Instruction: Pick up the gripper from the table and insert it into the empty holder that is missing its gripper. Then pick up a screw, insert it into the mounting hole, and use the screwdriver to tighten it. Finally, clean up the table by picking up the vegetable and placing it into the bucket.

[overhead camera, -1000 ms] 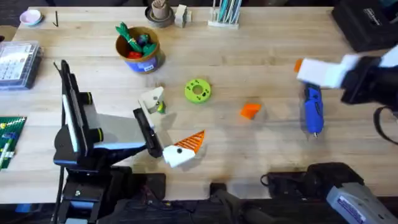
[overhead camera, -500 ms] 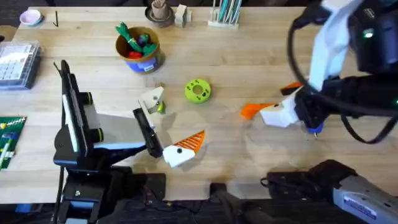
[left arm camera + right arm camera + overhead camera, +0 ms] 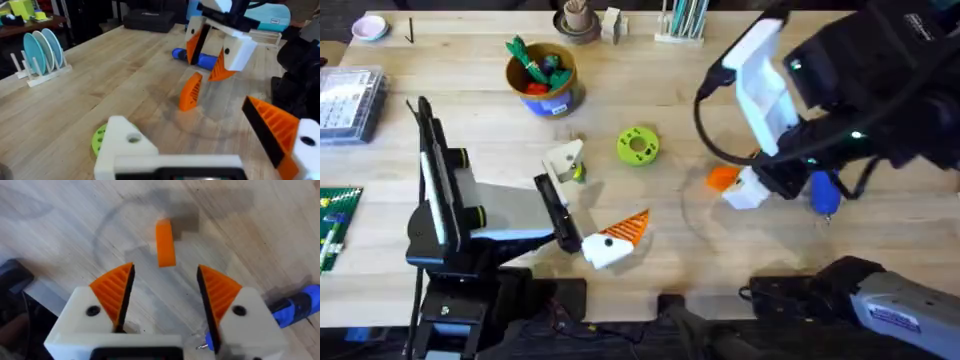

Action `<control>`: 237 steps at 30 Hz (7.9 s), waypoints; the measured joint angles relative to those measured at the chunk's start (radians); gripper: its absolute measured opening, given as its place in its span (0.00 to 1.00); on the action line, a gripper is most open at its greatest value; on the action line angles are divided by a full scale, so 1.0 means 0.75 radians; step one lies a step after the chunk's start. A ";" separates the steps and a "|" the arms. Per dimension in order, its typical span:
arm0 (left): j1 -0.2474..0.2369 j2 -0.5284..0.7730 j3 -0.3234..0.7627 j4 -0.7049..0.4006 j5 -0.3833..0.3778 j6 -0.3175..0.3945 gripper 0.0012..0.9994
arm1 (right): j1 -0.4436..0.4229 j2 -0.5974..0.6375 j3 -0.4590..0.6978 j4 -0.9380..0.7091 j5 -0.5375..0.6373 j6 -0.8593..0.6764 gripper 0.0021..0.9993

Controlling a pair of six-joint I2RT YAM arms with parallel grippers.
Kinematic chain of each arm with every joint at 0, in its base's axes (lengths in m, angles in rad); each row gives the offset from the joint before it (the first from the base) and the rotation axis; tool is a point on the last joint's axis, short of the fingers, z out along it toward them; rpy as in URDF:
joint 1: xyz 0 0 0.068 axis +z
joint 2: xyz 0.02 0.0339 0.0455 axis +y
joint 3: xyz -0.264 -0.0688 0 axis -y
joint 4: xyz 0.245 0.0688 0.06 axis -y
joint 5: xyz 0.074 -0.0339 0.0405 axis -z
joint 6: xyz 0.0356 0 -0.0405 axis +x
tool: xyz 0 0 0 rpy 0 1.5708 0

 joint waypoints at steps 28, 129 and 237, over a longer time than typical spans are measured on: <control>0.000 0.000 0.000 0.000 0.000 0.000 0.99 | 0.005 0.261 0.022 0.082 0.008 -0.140 0.01; 0.048 0.003 -0.001 0.014 -0.126 -0.122 0.99 | 0.307 0.631 -0.231 2.136 -1.034 2.234 0.00; -0.001 0.002 -0.001 0.012 -0.074 -0.013 0.99 | 0.241 0.624 0.007 0.944 -0.299 0.317 0.82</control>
